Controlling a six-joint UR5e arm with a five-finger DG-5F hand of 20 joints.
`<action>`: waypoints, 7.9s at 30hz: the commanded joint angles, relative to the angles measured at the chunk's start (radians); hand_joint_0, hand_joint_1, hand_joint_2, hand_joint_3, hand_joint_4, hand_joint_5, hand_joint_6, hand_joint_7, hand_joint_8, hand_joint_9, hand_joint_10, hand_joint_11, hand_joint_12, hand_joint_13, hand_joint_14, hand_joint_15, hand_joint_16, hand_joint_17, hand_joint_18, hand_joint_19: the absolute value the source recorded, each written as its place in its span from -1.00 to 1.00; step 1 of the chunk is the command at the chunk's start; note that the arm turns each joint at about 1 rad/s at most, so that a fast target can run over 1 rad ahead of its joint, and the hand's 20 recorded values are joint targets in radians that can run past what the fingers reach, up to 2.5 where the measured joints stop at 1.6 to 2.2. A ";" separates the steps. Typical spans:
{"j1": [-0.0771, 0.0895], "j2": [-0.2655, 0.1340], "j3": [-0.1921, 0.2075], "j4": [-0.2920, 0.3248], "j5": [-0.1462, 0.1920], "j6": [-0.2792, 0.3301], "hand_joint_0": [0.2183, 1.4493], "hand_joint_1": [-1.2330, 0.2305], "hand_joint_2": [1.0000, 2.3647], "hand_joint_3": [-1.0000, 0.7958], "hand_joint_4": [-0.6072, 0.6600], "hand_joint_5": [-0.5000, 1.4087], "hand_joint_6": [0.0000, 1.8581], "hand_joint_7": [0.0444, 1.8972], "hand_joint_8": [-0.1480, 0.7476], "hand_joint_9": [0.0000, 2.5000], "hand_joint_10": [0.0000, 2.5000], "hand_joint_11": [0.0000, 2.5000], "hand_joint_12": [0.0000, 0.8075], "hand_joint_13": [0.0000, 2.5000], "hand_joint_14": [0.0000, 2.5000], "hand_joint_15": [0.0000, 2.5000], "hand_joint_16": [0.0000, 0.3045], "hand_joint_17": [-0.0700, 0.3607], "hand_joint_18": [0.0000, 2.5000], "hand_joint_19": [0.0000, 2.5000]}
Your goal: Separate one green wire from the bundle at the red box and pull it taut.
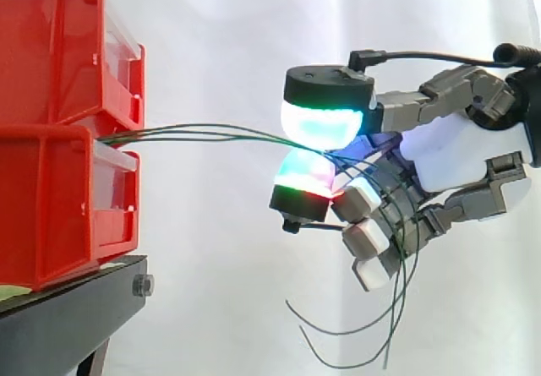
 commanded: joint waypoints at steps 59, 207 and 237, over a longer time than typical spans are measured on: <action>0.018 0.000 -0.023 0.081 0.011 0.030 -0.34 -0.23 -0.97 -0.22 0.21 -0.67 -0.02 0.11 -0.03 0.07 -0.25 0.13 -0.15 0.21 -0.26 -0.04 -0.61 -0.05 -0.21 -0.34; 0.026 0.000 0.023 -0.043 0.013 0.069 -0.43 -0.25 -0.98 -0.23 0.10 -0.61 -0.07 0.25 -0.04 -0.15 -0.98 -0.48 -0.03 -0.46 -0.99 -0.65 -0.63 -0.08 -0.45 -0.47; 0.026 0.000 0.023 -0.043 0.013 0.073 -0.40 -0.37 -0.97 -0.04 0.01 -0.58 -0.07 0.33 -0.07 -0.08 -0.98 -0.47 -0.03 -0.41 -0.99 -0.67 -0.61 -0.05 -0.41 -0.49</action>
